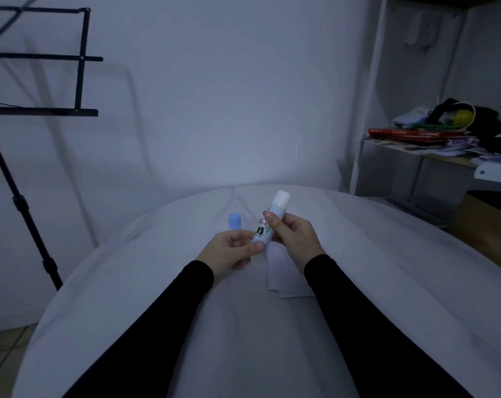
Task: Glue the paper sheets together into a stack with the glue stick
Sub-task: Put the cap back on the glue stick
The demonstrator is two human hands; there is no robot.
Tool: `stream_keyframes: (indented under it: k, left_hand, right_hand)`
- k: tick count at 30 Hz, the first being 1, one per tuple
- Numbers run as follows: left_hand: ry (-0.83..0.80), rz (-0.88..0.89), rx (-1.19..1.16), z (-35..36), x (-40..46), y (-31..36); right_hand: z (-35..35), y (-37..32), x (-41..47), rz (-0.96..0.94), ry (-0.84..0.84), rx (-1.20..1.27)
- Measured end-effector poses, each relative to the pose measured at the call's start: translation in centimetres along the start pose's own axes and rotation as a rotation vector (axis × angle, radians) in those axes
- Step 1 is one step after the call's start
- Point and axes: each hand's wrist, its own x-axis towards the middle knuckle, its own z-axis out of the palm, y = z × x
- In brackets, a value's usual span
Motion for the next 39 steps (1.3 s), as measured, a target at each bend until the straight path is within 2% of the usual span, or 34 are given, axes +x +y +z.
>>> stream_keyframes:
  k: [5,8,11,15,17,20,23,28,33,39]
  left_hand:
    - [0.108,-0.005,0.301,0.0,0.2,0.6]
    - [0.14,0.002,0.272,-0.2,0.0,0.6]
    - [0.071,-0.027,0.192,-0.7,-0.1,0.9]
    - [-0.148,-0.104,0.061,-1.5,-0.5,0.8]
    - [-0.196,-0.119,0.024,-1.6,-0.6,0.6]
    - [-0.148,-0.106,0.038,-1.3,-0.6,0.8]
    - [-0.08,-0.098,0.168,-0.8,-0.3,1.1]
    - [-0.018,-0.047,0.256,-0.7,-0.2,0.9]
    - [-0.04,-0.037,0.169,-1.0,-0.5,0.9]
    - [-0.191,-0.182,-0.11,-0.9,-1.1,1.1]
  right_hand:
    - [0.1,0.3,-0.2,0.002,-0.009,-0.05]
    - [0.3,0.3,-0.3,0.001,-0.021,-0.051]
    - [0.3,0.0,-0.3,-0.003,-0.038,0.003]
    - [0.5,-0.3,-0.6,-0.002,-0.103,0.019]
    - [0.6,-0.4,-0.7,-0.001,-0.125,0.014]
    - [0.5,-0.5,-0.7,-0.011,-0.107,0.051]
    - [0.3,-0.5,-0.7,-0.014,-0.07,0.087]
    - [0.5,-0.6,-0.7,-0.035,-0.067,0.047]
    - [0.4,-1.0,-0.7,-0.034,-0.073,0.086]
    - [0.8,-1.2,-0.9,-0.013,-0.134,0.093]
